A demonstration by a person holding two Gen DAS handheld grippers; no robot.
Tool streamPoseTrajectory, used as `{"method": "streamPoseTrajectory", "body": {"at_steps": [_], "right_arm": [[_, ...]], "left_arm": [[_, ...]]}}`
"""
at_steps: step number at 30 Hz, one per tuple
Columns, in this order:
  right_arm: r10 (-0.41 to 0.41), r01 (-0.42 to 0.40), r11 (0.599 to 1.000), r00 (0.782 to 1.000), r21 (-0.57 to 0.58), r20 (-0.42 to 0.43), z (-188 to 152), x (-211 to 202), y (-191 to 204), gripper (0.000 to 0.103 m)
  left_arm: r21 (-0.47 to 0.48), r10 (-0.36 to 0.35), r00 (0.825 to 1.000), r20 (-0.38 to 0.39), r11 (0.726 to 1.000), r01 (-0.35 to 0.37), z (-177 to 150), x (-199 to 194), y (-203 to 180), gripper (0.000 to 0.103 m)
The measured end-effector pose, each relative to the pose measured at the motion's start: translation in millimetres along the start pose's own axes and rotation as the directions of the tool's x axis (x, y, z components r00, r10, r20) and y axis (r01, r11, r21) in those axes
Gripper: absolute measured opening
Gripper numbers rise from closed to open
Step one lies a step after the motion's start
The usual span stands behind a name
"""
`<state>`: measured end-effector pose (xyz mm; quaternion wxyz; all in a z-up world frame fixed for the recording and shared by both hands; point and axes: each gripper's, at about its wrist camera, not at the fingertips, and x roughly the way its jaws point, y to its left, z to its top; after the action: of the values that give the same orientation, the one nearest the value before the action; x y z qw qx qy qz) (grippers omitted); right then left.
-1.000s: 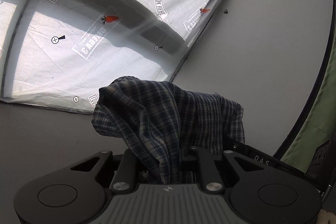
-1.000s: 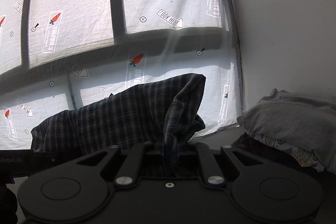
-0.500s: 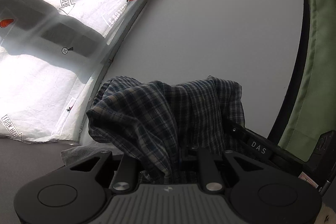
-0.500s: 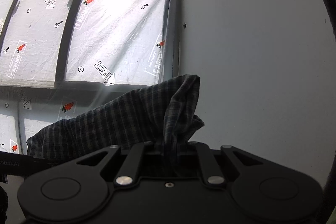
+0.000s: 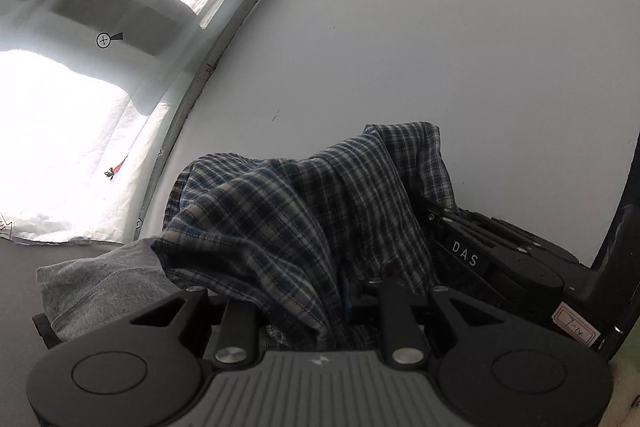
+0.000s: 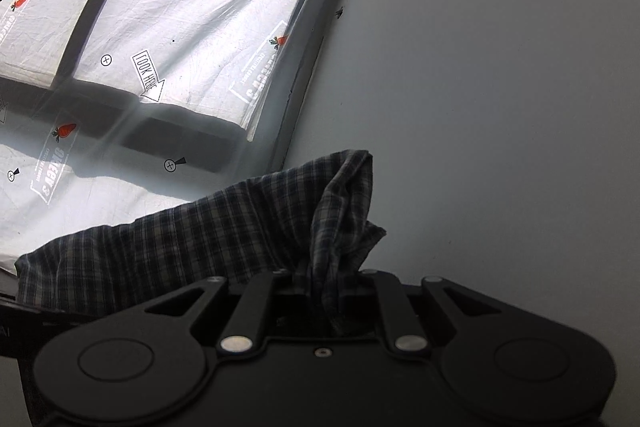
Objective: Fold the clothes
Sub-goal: 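Grasp the folded shirt with both grippers and lift it off the table, then place the folded shirt onto the clothes stack and open both grippers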
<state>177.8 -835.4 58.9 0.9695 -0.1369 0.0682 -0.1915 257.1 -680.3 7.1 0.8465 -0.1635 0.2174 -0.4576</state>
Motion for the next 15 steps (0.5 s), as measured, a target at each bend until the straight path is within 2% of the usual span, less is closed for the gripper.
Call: {"method": "streamPoseTrajectory", "body": {"at_steps": [3,5,8,10,11,13,15], "right_arm": [[0.054,-0.058,0.998,0.993,-0.040,-0.101,-30,44,10,0.012],[0.078,-0.093,0.992,0.983,-0.083,-0.165,-50,71,26,0.013],[0.117,-0.145,0.984,0.963,-0.105,-0.242,-72,101,37,0.019],[0.141,-0.165,0.984,0.954,-0.073,-0.265,-80,117,35,0.023],[0.153,-0.172,0.984,0.950,-0.049,-0.273,-83,124,31,0.027],[0.171,-0.181,0.983,0.942,-0.007,-0.290,-86,133,22,0.031],[0.178,-0.178,0.984,0.936,0.029,-0.304,-88,140,14,0.037]], "left_arm": [[-0.063,0.020,0.997,-0.076,0.998,-0.025,-6,15,36,0.029],[-0.073,0.027,0.994,-0.108,0.997,-0.035,-10,19,56,0.030],[-0.054,0.032,0.993,-0.115,0.998,-0.038,-19,19,72,0.035],[-0.056,0.038,0.992,-0.120,0.997,-0.045,-23,22,80,0.046],[-0.069,0.039,0.991,-0.127,0.996,-0.048,-25,25,85,0.056],[-0.098,0.007,0.990,-0.139,0.995,-0.021,-26,30,92,0.056],[-0.078,0.003,0.991,-0.136,0.997,-0.013,-25,32,89,0.057]]}}
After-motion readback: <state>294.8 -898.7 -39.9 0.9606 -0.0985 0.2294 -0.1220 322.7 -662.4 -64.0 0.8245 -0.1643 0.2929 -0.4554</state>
